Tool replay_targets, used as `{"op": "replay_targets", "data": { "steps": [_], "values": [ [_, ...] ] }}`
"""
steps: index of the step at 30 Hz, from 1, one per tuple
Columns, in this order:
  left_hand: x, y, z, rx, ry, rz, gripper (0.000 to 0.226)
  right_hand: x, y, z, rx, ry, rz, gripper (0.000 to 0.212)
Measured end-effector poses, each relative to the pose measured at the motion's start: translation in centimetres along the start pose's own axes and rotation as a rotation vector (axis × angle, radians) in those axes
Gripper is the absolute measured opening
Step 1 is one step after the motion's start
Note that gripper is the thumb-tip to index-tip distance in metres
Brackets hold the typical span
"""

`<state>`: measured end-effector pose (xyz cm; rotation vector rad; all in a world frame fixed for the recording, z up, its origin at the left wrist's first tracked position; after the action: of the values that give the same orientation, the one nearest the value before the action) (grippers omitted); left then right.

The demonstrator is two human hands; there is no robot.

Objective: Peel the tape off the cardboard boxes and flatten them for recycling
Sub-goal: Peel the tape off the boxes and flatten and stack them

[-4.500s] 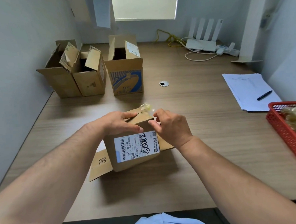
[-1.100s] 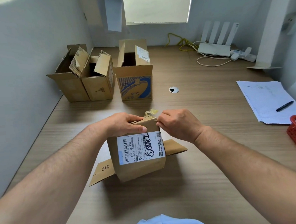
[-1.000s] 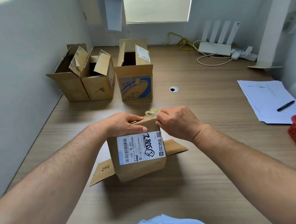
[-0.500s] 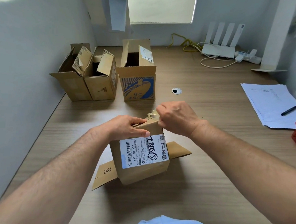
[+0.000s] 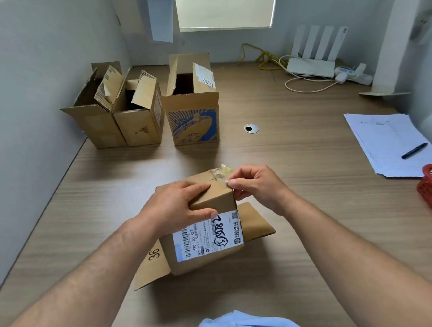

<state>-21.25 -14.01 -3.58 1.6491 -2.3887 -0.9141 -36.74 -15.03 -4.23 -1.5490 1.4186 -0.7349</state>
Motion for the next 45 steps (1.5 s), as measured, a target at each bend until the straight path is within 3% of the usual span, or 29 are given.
{"op": "replay_targets", "data": {
  "steps": [4,8,11,16,20,22,24,28,32,36,38,43,45],
  "values": [
    [-1.5,0.9,1.4,0.124,0.009,0.08,0.074,-1.1,1.2,0.4,0.139,-0.024,0.06,0.012],
    [-3.0,0.7,2.7,0.145,0.015,0.188,0.082,-1.2,2.0,-0.5,0.086,0.146,0.098,0.018],
    [-4.5,0.2,4.9,0.22,0.077,0.326,0.071,-1.1,2.7,-1.3,0.078,0.255,0.152,0.019],
    [-4.8,-0.6,6.1,0.177,0.135,0.331,0.063,-1.1,2.9,-0.2,0.035,0.266,0.174,0.021],
    [-4.6,-0.3,4.7,0.04,0.224,0.305,0.059,-1.5,1.3,1.7,-0.37,0.168,0.043,0.005],
    [-4.3,-0.2,3.9,0.031,0.307,0.294,0.053,-1.9,0.7,2.4,-0.595,0.14,-0.027,0.017],
    [-3.8,-0.1,3.3,0.041,0.361,0.259,0.051,-2.3,0.2,2.5,-0.714,0.161,-0.07,0.024],
    [-2.3,-0.1,3.4,0.063,0.33,0.116,0.073,-3.0,-0.8,3.0,-0.825,0.266,-0.18,0.014],
    [-1.6,-0.3,3.6,0.091,0.334,0.057,0.081,-2.3,0.4,1.5,-0.646,0.343,-0.05,0.014],
    [-1.5,-0.5,4.0,0.117,0.298,0.06,0.086,-1.8,4.7,-0.3,-0.053,0.381,0.293,0.036],
    [-1.5,-0.5,4.1,0.12,0.282,0.058,0.088,-1.5,6.1,0.0,0.013,0.383,0.375,0.033],
    [-1.6,-0.6,4.1,0.137,0.279,0.06,0.087,-0.6,4.4,0.3,-0.552,0.293,0.221,0.01],
    [-1.6,-0.8,4.2,0.138,0.272,0.059,0.087,-0.7,4.3,-0.4,-0.572,0.241,0.174,0.027]
  ]
}}
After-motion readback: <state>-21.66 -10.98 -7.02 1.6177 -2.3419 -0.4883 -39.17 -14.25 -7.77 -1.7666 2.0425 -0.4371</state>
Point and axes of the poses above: each hand's wrist, its own x-axis towards the middle knuckle, its own z-axis out of the palm, y = z × x, the point moved 10 cm from there along x, towards the middle knuckle, and after that the axes turned 15 degrees about -x, right-handed, at the moved point
